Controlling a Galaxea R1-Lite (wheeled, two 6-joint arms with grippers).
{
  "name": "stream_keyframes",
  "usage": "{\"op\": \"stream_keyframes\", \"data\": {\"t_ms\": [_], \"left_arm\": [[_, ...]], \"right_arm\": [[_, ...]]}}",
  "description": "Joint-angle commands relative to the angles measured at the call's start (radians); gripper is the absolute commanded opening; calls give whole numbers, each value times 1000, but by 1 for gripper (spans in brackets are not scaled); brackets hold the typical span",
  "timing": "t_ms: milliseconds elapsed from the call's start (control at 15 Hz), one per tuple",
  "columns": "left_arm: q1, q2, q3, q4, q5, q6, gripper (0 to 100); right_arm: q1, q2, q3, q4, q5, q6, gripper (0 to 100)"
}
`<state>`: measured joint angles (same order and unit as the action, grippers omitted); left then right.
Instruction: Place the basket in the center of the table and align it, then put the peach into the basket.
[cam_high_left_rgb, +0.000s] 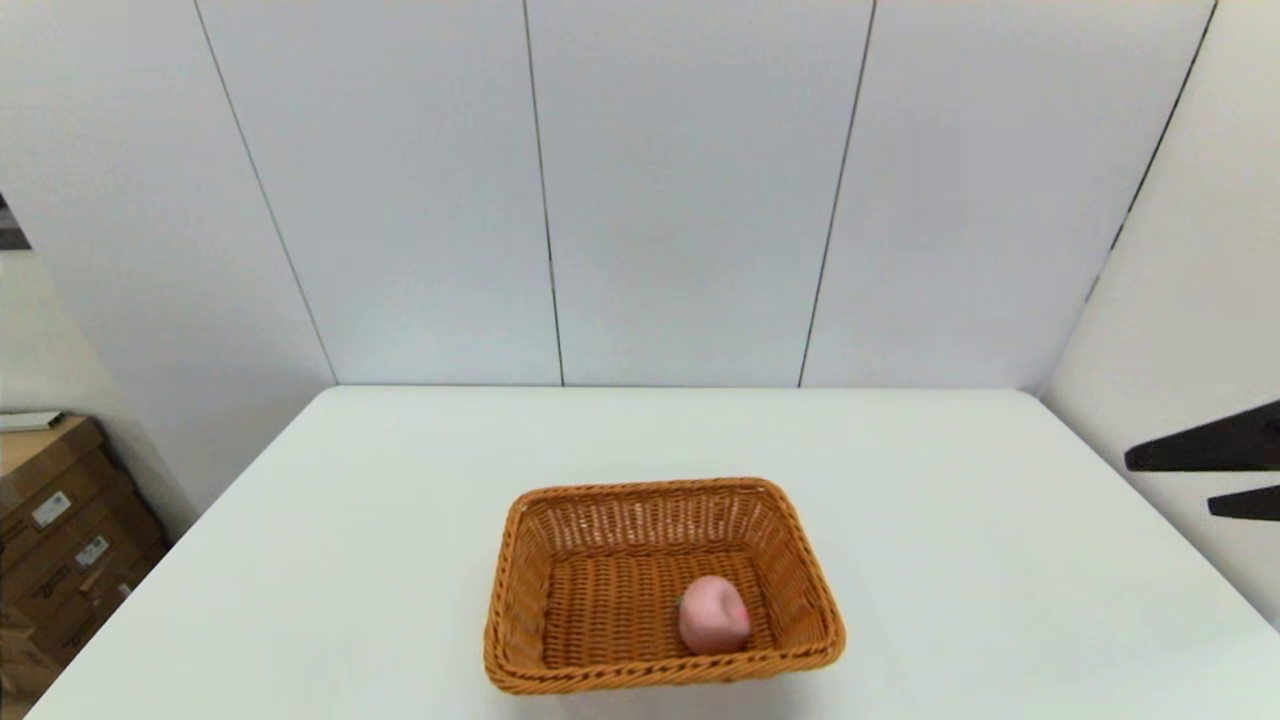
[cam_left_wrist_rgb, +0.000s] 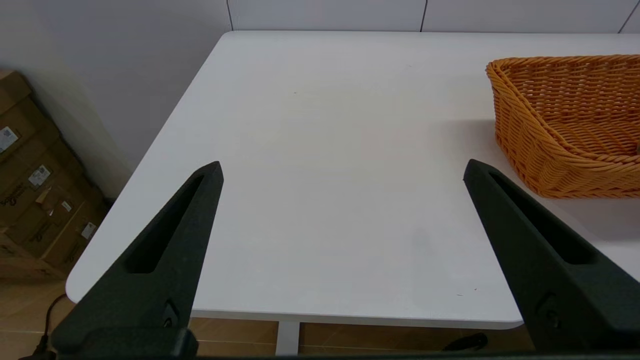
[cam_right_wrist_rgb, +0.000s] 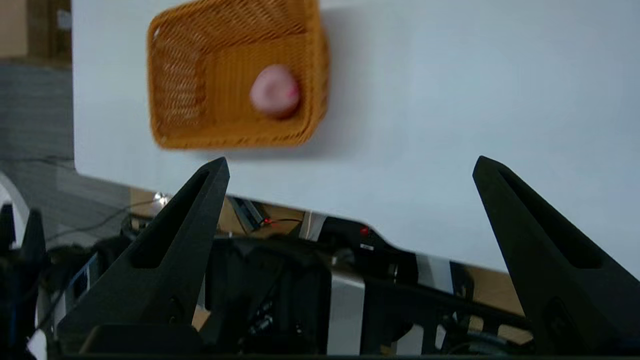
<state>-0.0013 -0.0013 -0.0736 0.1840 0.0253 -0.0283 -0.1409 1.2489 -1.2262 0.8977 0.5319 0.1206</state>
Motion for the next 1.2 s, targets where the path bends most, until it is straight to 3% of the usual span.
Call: {"op": "stream_keyframes", "data": {"t_ms": [67, 267, 400, 467, 600, 800, 933, 1000, 1200], "left_arm": [[1, 0, 0, 2, 1, -1, 100], [0, 0, 0, 0, 1, -1, 100], [1, 0, 0, 2, 1, -1, 100], [1, 0, 0, 2, 1, -1, 100], [1, 0, 0, 0, 1, -1, 100], [0, 0, 0, 0, 1, -1, 100], [0, 0, 0, 2, 1, -1, 100], [0, 0, 0, 0, 1, -1, 100], [0, 0, 0, 0, 1, -1, 100]], "right_arm": [[15, -289, 126, 18, -13, -6, 100], [67, -480, 263, -72, -59, 4, 100], [113, -634, 409, -217, -193, 8, 100], [127, -704, 471, -290, -234, 8, 100], [132, -801, 553, -358, -320, 10, 100], [182, -921, 700, -499, -389, -10, 100], [191, -982, 789, -582, -461, -68, 100], [184, -994, 841, -626, -484, -90, 100], [153, -1097, 1010, -720, -487, -138, 100]]}}
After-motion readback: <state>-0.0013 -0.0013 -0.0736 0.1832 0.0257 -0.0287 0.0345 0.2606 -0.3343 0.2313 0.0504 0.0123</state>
